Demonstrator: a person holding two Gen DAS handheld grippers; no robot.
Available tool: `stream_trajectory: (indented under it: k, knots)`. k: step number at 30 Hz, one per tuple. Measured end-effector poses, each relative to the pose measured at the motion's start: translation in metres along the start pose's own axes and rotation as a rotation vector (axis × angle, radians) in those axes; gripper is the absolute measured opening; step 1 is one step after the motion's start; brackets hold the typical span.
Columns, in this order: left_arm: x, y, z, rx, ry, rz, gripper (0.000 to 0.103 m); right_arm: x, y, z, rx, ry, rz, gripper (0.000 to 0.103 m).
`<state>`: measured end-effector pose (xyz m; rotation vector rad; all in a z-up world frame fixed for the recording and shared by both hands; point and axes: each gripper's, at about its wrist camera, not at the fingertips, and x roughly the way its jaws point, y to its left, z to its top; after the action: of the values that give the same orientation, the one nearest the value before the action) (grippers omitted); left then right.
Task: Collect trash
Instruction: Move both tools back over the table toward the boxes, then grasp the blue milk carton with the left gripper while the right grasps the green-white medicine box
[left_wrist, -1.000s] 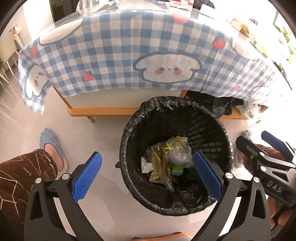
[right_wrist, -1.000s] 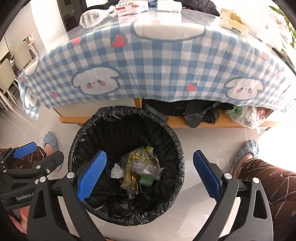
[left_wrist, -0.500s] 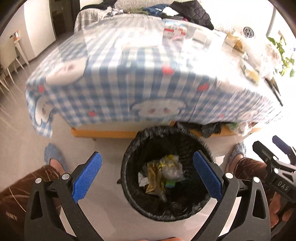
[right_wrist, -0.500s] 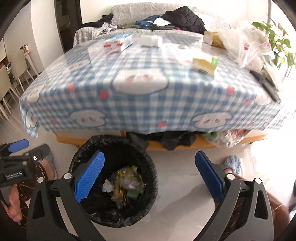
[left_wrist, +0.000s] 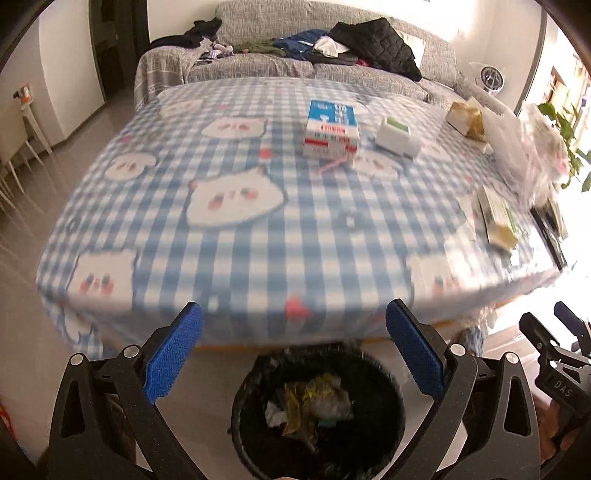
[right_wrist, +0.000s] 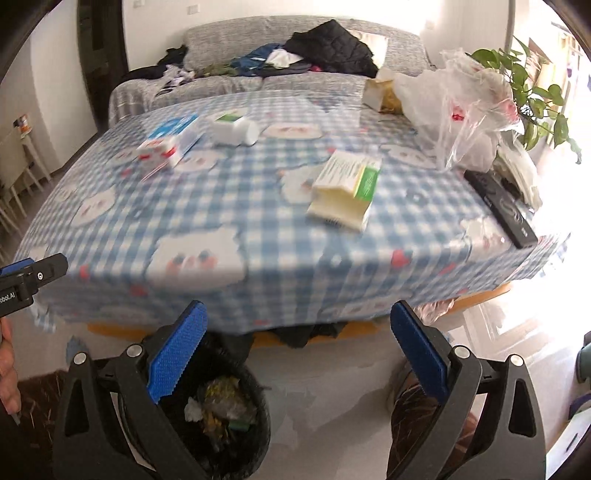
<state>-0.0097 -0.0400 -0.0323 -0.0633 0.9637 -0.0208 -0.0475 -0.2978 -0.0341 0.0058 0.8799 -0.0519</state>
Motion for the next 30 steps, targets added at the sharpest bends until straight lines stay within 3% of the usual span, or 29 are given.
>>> stream_trajectory:
  k: [15,20,30]
  knots:
    - [0.089,-0.032,0.130,0.021,-0.007,0.000,0.097,0.079,-0.037,0.088,0.112,0.057,-0.034,0.095]
    - [0.117,-0.041,0.155,0.032,0.005,0.009,0.097,0.104,-0.046,0.098,0.146,0.098,-0.023,0.095]
    - [0.152,-0.053,0.175,0.057,0.031,0.013,0.097,0.131,-0.048,0.105,0.172,0.155,-0.008,0.095]
